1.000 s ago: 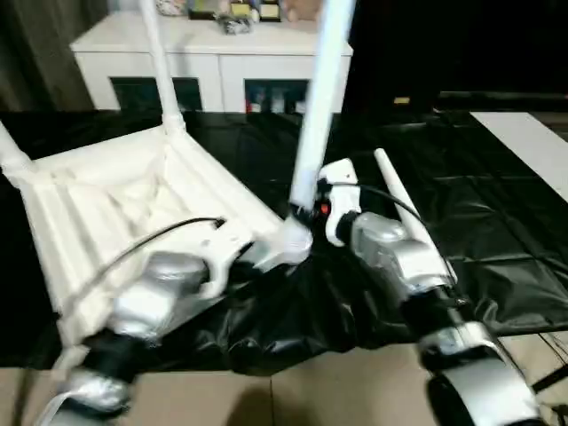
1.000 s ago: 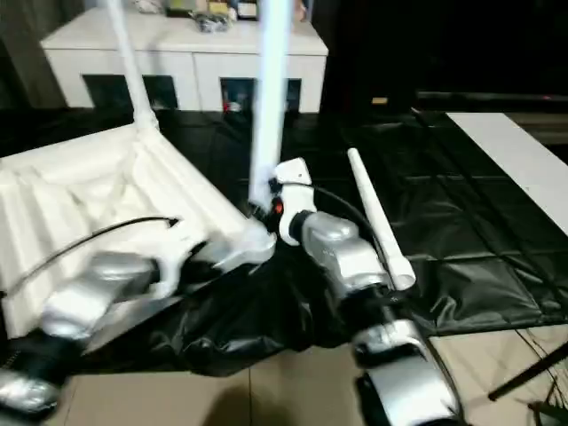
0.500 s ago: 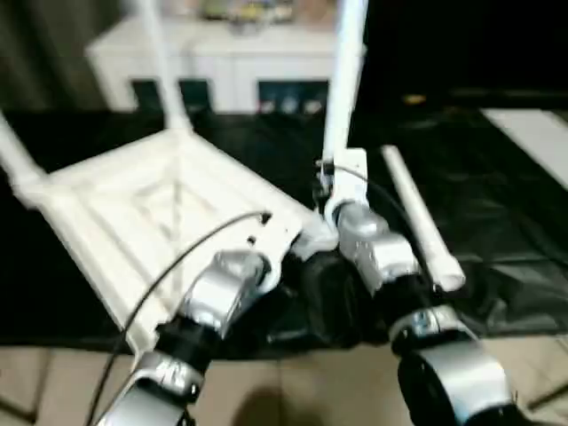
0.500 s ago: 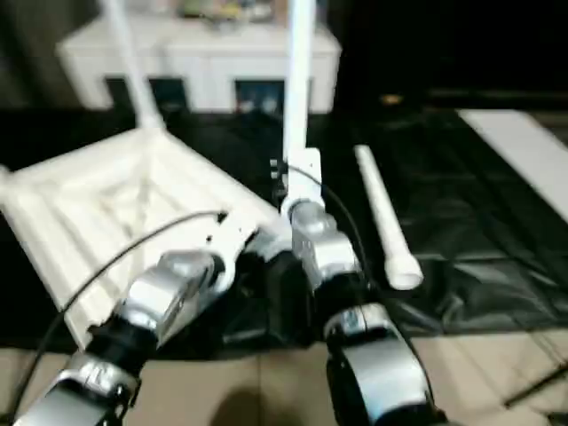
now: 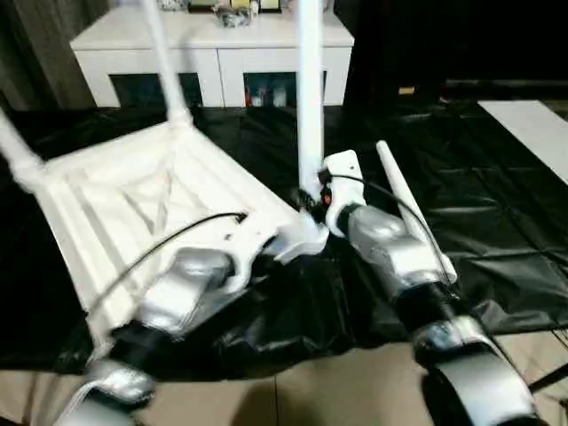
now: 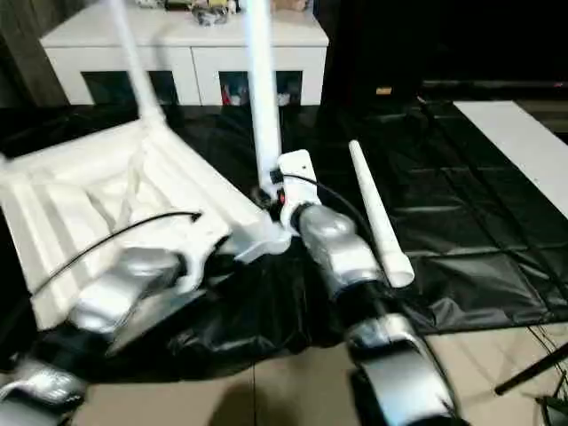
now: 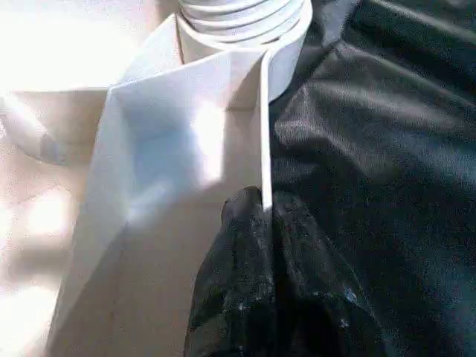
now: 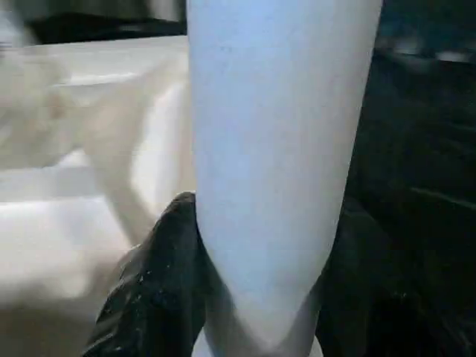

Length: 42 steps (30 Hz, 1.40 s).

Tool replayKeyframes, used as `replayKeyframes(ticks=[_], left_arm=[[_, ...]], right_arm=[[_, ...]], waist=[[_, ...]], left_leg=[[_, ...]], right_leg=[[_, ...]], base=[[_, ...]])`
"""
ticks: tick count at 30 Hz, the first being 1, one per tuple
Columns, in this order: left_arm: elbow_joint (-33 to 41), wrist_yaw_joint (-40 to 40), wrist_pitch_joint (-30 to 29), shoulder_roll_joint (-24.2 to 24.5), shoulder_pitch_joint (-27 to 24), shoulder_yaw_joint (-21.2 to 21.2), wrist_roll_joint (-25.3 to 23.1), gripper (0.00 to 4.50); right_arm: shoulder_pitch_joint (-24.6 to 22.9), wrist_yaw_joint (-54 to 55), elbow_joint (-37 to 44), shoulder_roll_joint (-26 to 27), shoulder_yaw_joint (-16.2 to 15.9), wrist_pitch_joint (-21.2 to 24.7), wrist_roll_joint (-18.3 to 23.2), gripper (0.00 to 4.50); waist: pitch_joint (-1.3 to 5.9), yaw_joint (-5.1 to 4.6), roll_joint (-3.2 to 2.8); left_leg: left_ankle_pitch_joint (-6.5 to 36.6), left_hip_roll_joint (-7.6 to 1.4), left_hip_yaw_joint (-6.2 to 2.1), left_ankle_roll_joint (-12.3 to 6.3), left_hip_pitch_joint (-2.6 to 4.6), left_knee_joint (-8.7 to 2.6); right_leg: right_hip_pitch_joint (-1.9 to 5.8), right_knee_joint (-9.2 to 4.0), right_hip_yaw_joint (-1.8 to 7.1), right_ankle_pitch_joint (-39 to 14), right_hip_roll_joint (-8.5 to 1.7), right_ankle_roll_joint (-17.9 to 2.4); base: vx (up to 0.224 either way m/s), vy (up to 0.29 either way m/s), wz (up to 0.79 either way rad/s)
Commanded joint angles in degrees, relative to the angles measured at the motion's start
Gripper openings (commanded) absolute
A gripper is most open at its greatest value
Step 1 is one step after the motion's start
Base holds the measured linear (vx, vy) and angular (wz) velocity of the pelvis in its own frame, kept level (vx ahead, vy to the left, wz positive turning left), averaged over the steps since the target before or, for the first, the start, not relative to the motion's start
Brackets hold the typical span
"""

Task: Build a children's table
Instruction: Rotate leg to tighten

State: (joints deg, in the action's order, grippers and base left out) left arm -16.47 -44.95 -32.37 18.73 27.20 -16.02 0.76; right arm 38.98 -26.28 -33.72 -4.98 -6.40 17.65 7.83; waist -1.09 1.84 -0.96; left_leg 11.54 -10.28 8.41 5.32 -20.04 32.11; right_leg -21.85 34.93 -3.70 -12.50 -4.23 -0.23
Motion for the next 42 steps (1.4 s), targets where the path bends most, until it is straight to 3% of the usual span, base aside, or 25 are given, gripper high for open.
replayKeyframes(ticks=[1,2,5,11,17,24,27,36,42], left_arm=[[3.25,-4.37,2.52,2.47,0.14,1.01,1.71,0.00],[4.57,-8.92,4.99,5.06,-0.82,0.89,3.29,0.00],[5.77,-12.47,6.04,7.22,-1.37,1.29,4.93,0.00],[4.33,-15.22,8.22,10.35,-0.66,3.20,5.87,0.00],[3.60,-15.21,9.92,11.09,-0.41,4.26,6.59,0.00],[5.01,-14.82,10.73,10.36,-1.36,4.02,6.64,0.00],[5.37,-14.66,10.74,10.21,-1.65,3.96,6.77,0.00],[6.22,-14.56,10.52,9.65,-2.47,3.05,6.58,0.00],[6.42,-14.92,10.54,9.97,-2.59,2.07,5.83,0.00]], right_arm=[[-6.48,-6.67,-5.51,-1.66,-4.88,6.89,-0.72,1.82],[-7.52,-12.57,-3.13,-4.26,-6.18,7.22,-0.23,1.82],[-8.37,-17.97,-1.00,-6.72,-7.03,5.75,0.38,1.82],[-9.81,-27.97,1.67,-11.71,-7.93,2.11,1.38,1.82],[-10.22,-29.89,1.89,-12.14,-4.22,-1.64,4.05,1.81],[-12.31,-31.55,5.09,-12.11,0.01,-1.11,8.78,1.81],[-13.31,-31.82,5.93,-12.68,0.37,-1.50,9.10,1.81],[-15.87,-33.09,7.75,-15.85,-4.18,-3.01,4.40,1.81],[-13.41,-33.60,8.75,-16.80,-7.34,-2.90,2.06,1.81]], waist=[[1.95,0.15,-0.60],[2.01,0.14,-0.71],[2.11,0.18,-0.66],[1.97,0.98,-0.46],[1.97,1.56,-0.07],[2.17,1.75,0.07],[2.21,1.87,0.11],[2.18,2.02,0.02],[2.23,2.00,0.03]], left_leg=[[8.91,-2.39,-0.33,-1.67,-0.75,-3.77],[8.11,-2.40,-0.26,-2.27,-0.73,-3.59],[6.63,-2.40,-0.05,-4.03,-0.50,-3.26],[7.15,-2.76,0.28,-4.09,0.01,-3.24],[7.36,-2.95,0.86,-3.06,0.16,-3.13],[3.89,-2.84,0.93,-4.33,-0.01,-2.73],[3.59,-2.80,0.98,-4.92,0.02,-2.63],[3.85,-2.75,1.02,-5.03,0.00,-2.49],[3.21,-2.70,0.96,-5.40,0.03,-2.36]], right_leg=[[2.67,-4.04,2.73,-0.54,-3.55,-12.76],[2.78,-3.83,2.75,1.93,-3.55,-13.44],[2.85,-3.46,2.74,5.97,-3.51,-14.83],[2.73,-3.41,2.73,3.63,-3.62,-15.80],[2.69,-3.30,2.81,2.70,-3.71,-15.79],[2.87,-2.83,2.71,6.70,-3.63,-16.27],[2.92,-2.77,2.65,7.17,-3.60,-16.48],[2.90,-2.81,2.60,5.85,-3.55,-16.14],[2.90,-2.65,2.52,6.24,-3.44,-16.26]], base=[[0.000,0.000,0.00],[0.000,0.000,0.00],[0.000,0.000,0.00],[0.000,0.000,0.00],[0.000,0.000,0.00],[0.000,0.000,0.00],[0.000,0.000,0.00],[0.000,0.000,0.00],[0.000,0.000,0.00]])
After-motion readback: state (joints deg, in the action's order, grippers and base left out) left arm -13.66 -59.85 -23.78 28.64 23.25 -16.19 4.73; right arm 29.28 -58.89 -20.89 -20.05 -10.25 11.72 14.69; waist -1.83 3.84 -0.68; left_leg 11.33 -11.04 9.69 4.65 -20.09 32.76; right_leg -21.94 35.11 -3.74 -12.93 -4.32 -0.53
